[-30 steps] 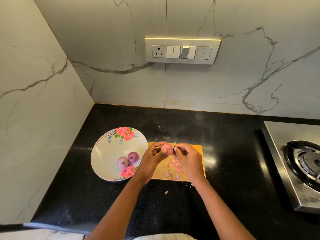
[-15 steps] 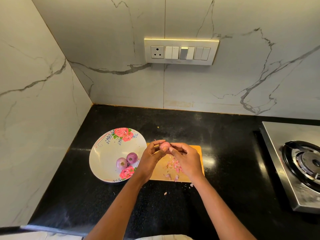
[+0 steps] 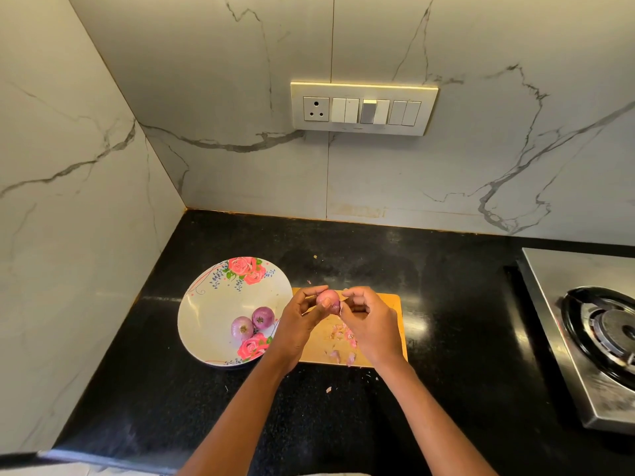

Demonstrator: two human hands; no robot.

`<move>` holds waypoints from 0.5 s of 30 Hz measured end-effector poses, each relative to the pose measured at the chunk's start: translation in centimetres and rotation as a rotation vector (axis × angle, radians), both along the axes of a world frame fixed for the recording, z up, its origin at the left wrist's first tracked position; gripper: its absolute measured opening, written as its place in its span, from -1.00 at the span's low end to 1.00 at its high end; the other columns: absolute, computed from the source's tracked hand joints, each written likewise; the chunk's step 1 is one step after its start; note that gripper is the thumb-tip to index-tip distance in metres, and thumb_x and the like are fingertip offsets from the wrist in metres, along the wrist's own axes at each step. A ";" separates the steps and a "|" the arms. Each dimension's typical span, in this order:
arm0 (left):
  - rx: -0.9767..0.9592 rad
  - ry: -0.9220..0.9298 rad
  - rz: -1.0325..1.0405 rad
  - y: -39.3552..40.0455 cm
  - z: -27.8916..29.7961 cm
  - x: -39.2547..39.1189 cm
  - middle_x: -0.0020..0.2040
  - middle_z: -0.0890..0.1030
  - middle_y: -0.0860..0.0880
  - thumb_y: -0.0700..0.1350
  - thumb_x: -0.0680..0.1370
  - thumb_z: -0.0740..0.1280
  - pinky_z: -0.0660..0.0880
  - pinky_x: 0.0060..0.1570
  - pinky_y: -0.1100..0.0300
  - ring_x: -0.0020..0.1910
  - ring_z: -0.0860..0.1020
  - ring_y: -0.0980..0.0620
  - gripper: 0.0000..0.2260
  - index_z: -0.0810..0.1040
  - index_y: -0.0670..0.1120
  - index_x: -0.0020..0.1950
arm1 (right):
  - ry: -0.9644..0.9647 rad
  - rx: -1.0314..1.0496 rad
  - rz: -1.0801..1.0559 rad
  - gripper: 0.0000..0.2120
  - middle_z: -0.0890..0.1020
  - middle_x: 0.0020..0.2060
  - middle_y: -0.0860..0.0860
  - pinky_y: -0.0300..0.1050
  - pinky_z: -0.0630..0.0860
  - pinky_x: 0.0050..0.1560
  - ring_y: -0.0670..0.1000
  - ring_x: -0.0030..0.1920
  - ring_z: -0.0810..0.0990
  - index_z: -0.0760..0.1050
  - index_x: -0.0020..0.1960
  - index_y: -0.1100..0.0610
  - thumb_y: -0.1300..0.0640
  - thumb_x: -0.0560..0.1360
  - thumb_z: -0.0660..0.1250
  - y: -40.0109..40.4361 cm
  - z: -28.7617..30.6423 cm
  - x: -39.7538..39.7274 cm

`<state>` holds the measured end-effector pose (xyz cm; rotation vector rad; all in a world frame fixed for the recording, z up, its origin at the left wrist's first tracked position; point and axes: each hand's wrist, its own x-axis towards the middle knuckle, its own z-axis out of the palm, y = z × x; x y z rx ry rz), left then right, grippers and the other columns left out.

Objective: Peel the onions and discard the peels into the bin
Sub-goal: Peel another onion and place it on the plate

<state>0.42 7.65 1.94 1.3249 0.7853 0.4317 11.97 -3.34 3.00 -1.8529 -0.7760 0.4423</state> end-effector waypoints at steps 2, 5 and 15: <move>-0.010 -0.009 -0.008 -0.1 0.3 0.1 0.26 0.63 -0.02 0.14 0.46 0.46 0.53 0.32 -0.03 0.26 0.60 0.01 -0.54 0.52 0.03 0.32 | -0.029 0.004 0.003 -0.79 0.67 -0.11 -0.17 -0.40 0.57 -0.10 -0.26 -0.06 0.64 0.59 0.12 0.01 0.16 0.52 0.49 0.2 0.1 0.1; -0.053 -0.040 -0.007 -0.2 0.9 0.2 0.25 0.62 -0.06 0.11 0.46 0.43 0.56 0.27 0.06 0.24 0.62 -0.02 -0.55 0.51 0.01 0.31 | -0.021 -0.009 -0.041 -0.83 0.68 -0.11 -0.16 -0.36 0.59 -0.08 -0.21 -0.08 0.65 0.60 0.08 0.01 0.17 0.52 0.50 0.2 -0.2 0.7; -0.110 -0.070 0.004 0.2 1.3 0.2 0.28 0.60 -0.11 0.06 0.51 0.38 0.54 0.31 0.05 0.24 0.62 -0.04 -0.56 0.51 -0.04 0.36 | 0.037 -0.080 0.010 -0.82 0.67 0.06 -0.14 -0.51 0.47 -0.02 -0.28 0.03 0.61 0.65 0.18 0.02 0.11 0.59 0.41 0.1 0.0 1.5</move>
